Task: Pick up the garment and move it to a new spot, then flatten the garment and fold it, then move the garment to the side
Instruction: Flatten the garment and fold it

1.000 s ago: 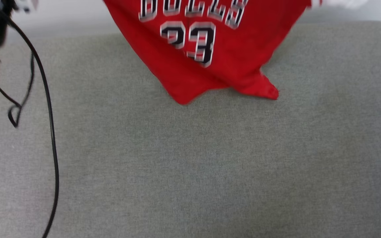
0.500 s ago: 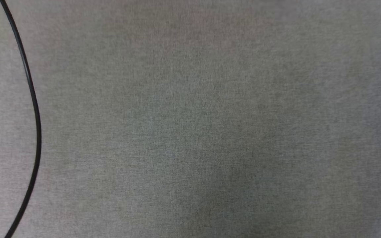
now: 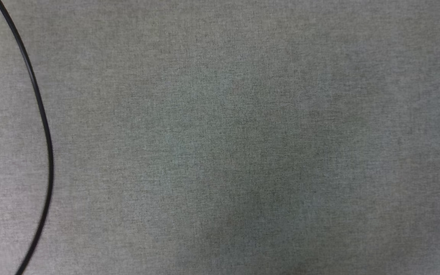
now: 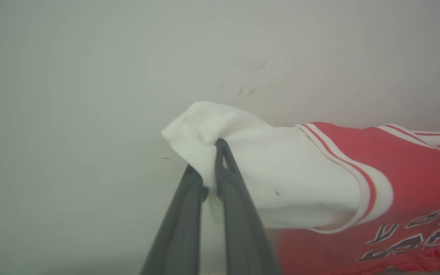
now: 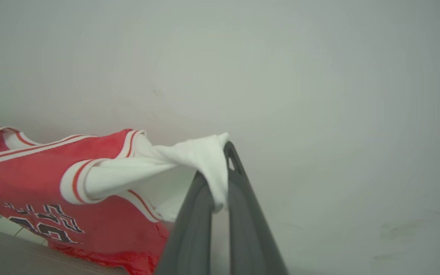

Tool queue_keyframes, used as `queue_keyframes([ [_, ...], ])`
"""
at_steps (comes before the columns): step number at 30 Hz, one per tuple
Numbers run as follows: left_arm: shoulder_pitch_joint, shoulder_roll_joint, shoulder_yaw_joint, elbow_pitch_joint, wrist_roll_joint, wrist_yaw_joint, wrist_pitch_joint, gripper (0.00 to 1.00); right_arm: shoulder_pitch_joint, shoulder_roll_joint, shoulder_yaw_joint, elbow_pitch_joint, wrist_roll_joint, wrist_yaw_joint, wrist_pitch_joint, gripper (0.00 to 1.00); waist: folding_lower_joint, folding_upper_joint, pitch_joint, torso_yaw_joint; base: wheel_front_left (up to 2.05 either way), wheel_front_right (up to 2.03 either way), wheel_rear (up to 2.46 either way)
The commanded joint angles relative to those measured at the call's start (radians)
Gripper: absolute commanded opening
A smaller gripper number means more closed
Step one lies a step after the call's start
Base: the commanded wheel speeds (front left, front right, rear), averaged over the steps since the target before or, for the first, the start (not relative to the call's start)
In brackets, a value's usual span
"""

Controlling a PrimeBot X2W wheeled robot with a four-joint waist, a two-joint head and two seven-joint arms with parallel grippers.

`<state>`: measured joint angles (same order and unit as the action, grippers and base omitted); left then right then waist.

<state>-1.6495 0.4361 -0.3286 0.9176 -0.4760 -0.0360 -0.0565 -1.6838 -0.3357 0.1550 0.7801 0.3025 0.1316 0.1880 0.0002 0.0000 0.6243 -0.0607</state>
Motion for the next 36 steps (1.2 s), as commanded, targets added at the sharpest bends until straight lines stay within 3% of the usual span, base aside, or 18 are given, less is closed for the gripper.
queue_keyframes([
  [1,0.036,-0.002,0.007,0.011,-0.022,-0.025,-0.015,0.00,0.047,-0.003,0.025,0.007,0.027,-0.002,-0.020,0.00,-0.0002,0.0000,-0.007,-0.002,0.00,0.00,0.00],
  [11,0.376,-0.004,0.024,0.067,-0.118,-0.084,-0.121,0.00,0.494,-0.059,0.149,-0.072,0.216,-0.002,-0.106,0.00,-0.0002,0.0000,-0.106,0.011,0.00,0.00,0.00],
  [20,0.763,-0.008,0.046,0.001,-0.174,-0.086,-0.192,0.00,0.942,-0.048,0.108,-0.178,0.304,-0.002,-0.134,0.00,-0.0002,0.0000,-0.249,-0.002,0.00,0.00,0.00],
  [31,1.142,-0.005,0.088,-0.158,-0.207,-0.042,-0.208,0.00,1.325,-0.016,-0.012,-0.333,0.245,-0.002,-0.075,0.00,-0.0002,0.0000,-0.427,-0.006,0.00,0.00,0.00],
  [36,1.346,-0.014,0.110,-0.264,-0.230,0.007,-0.208,0.00,1.509,0.036,-0.097,-0.427,0.200,-0.002,-0.035,0.00,-0.0002,0.0000,-0.496,-0.005,0.00,0.00,0.00],
])
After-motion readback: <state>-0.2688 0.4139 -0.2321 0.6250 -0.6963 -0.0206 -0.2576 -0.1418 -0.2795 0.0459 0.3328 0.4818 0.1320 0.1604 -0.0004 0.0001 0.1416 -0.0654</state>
